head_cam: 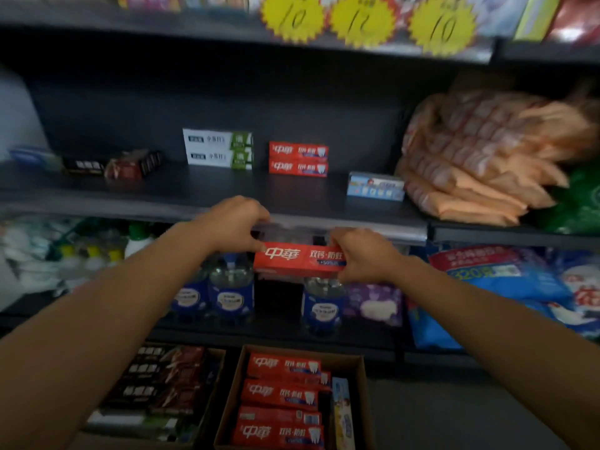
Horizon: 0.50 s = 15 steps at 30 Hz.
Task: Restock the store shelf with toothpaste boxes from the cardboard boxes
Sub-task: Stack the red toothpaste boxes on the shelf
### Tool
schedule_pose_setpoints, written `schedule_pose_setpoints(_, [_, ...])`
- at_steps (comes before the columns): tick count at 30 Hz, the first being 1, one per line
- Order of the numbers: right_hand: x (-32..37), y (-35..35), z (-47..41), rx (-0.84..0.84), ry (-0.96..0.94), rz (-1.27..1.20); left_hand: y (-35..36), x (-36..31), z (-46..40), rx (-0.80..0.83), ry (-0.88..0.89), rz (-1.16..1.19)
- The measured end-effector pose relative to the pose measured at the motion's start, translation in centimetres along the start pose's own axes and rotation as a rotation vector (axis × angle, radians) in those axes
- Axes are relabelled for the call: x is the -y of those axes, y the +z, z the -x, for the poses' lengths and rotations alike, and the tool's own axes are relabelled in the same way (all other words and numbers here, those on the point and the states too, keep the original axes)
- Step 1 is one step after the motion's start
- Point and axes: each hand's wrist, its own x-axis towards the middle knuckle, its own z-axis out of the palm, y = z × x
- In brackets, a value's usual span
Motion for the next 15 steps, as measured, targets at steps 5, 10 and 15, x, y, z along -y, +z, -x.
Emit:
schedule_pose_setpoints(5, [-1.3,-5.7,-1.7,-0.114,0.021,0.038,-5.0,0.7,-1.4,-0.086,-0.028,0.054])
schedule_pose_setpoints(10, [-3.4,-8.3,-5.4,-0.214,0.013,0.107,-7.2,2.2,-5.2,-0.105,-0.06,0.089])
schedule_pose_setpoints(15, [-5.9,-9.1,-10.0,-0.283,0.026,0.189,-7.5,5.3,-10.6,-0.081,-0.091,0.144])
